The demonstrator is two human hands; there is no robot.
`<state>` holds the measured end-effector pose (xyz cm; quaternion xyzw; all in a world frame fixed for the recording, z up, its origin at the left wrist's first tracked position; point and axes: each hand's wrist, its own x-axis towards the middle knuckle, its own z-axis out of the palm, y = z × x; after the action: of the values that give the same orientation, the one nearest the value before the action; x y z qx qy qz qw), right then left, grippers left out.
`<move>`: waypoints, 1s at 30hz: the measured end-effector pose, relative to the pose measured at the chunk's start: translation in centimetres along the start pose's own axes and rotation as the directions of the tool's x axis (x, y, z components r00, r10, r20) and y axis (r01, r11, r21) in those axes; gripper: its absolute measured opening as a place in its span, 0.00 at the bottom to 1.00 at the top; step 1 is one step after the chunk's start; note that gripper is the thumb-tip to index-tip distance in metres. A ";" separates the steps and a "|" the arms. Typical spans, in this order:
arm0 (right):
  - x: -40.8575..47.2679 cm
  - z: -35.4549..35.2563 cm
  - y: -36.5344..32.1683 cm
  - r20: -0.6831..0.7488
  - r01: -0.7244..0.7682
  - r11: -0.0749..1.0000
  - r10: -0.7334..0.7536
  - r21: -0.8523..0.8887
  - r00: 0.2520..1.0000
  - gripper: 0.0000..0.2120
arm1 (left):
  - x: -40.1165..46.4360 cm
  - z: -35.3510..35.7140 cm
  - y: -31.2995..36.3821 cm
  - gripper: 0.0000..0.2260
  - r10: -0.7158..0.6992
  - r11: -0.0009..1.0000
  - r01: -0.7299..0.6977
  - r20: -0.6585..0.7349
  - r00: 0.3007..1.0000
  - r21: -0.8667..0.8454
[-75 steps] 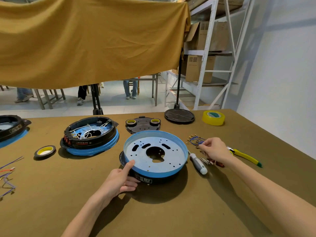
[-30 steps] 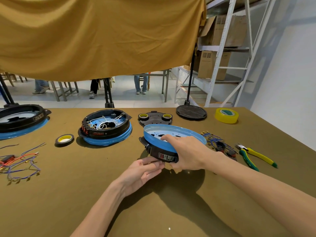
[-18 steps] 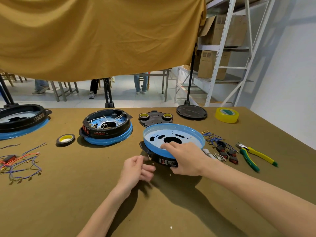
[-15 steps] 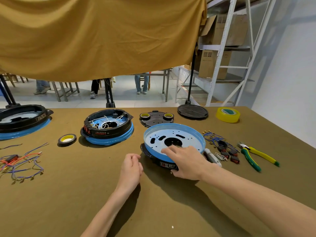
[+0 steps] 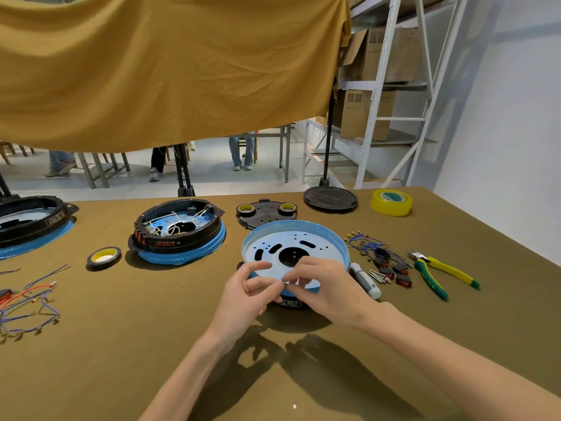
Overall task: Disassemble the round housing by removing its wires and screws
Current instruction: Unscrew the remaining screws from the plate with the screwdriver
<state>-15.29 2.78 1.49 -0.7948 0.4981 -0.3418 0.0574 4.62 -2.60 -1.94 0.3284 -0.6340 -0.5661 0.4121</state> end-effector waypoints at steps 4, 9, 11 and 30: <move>-1.1 -0.9 0.6 0.037 0.003 1.000 -0.002 -0.025 0.999 0.06 | 0.2 0.5 -0.1 0.22 0.059 0.992 -0.069 0.096 0.994 0.102; -2.7 -2.2 0.8 0.037 0.057 0.987 -0.052 -0.149 0.998 0.06 | 0.6 2.0 0.1 0.23 0.100 0.975 -0.126 0.145 0.984 0.182; -3.2 -2.7 1.0 0.030 0.054 0.978 -0.049 -0.202 0.998 0.05 | 0.8 2.9 0.3 0.23 0.108 0.964 -0.143 0.157 0.982 0.225; -4.2 -4.6 12.7 -0.364 -0.677 0.618 0.571 -0.400 0.736 0.09 | 3.5 3.3 -3.0 0.09 0.503 0.336 -0.488 0.284 0.816 0.806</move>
<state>-28.78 1.09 -2.50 -0.5174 0.8182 -0.2347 -0.0887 -0.04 -4.68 -4.41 0.2826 -0.8919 -0.0245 0.3523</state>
